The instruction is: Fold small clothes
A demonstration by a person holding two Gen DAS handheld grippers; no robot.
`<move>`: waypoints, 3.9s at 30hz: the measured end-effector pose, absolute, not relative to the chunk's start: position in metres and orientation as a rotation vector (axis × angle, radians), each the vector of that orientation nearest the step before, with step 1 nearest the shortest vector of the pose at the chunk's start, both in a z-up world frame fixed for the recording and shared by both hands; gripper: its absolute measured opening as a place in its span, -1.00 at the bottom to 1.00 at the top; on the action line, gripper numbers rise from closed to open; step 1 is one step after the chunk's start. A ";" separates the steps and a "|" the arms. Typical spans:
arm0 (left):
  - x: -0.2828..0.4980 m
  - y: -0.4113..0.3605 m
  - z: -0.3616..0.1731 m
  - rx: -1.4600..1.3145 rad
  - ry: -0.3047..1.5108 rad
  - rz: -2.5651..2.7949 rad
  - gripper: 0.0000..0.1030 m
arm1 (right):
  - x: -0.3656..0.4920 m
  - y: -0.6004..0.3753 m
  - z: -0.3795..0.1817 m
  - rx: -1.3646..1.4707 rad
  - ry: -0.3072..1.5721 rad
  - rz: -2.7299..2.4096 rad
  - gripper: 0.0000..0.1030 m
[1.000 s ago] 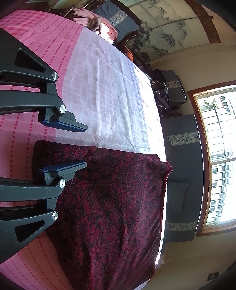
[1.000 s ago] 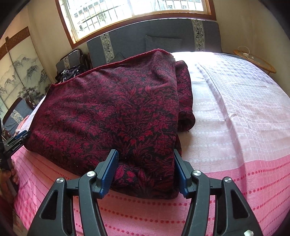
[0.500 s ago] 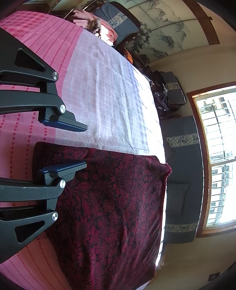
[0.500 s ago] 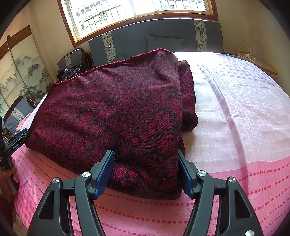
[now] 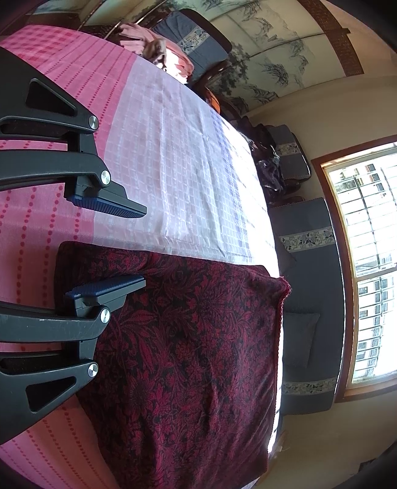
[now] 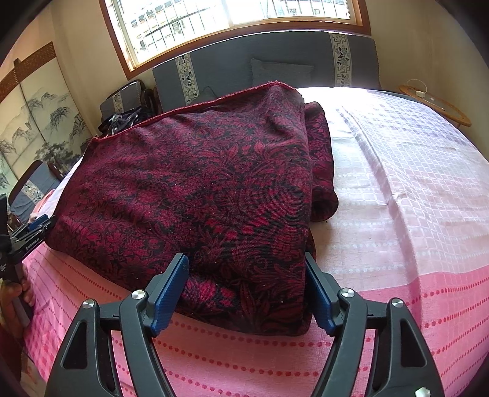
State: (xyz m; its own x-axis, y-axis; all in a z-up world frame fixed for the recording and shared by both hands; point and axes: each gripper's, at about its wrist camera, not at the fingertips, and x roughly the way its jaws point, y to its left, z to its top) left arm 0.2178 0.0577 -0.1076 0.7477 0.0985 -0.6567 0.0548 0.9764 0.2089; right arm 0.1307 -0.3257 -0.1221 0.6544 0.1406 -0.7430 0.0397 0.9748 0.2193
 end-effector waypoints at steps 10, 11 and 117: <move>0.222 0.095 -0.100 -0.020 0.729 -0.178 -0.14 | 0.129 -0.328 -0.121 0.244 0.848 0.076 0.43; 0.224 0.096 -0.099 -0.019 0.736 -0.186 -0.14 | 0.129 -0.328 -0.121 0.247 0.848 0.078 0.43; 0.353 -0.150 0.014 -0.498 1.214 -0.877 -0.58 | 0.242 -0.385 -0.120 0.934 0.780 0.413 -0.69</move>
State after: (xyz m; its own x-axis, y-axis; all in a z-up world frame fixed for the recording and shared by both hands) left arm 0.3532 -0.1497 0.0144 0.0929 -0.8003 -0.5924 0.3114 0.5885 -0.7462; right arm 0.2418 -0.3845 -0.1202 0.6613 0.6249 -0.4150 0.0087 0.5468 0.8372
